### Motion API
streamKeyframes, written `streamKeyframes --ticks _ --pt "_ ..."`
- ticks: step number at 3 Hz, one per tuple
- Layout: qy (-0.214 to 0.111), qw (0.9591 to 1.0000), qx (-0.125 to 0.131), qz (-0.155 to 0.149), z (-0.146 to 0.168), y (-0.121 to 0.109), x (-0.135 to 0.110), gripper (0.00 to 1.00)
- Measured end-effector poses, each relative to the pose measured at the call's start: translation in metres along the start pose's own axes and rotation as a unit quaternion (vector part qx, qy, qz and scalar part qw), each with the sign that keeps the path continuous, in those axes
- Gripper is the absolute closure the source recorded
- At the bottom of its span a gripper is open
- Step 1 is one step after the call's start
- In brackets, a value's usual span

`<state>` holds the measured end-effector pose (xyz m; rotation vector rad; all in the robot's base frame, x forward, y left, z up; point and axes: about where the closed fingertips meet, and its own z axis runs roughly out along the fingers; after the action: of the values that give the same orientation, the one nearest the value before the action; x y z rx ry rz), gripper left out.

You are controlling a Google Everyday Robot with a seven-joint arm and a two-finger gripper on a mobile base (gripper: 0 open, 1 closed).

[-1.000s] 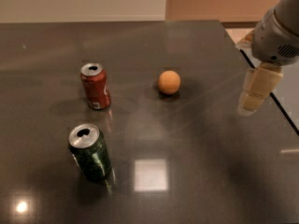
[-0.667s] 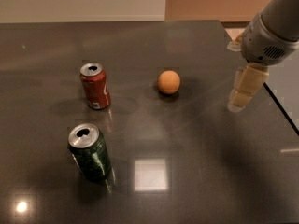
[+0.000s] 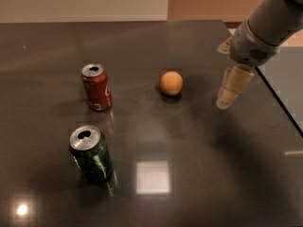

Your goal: Move orange near green can

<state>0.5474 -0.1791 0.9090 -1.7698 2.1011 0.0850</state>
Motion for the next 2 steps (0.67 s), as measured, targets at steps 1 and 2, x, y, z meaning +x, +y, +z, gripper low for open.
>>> streamKeyframes --ticks 1,2 --pt "-0.026 0.9995 -0.011 -0.01 0.028 -0.015 -0.022 0.0" --pt "-0.049 0.9983 -0.023 -0.023 0.049 -0.022 -0.047 0.0"
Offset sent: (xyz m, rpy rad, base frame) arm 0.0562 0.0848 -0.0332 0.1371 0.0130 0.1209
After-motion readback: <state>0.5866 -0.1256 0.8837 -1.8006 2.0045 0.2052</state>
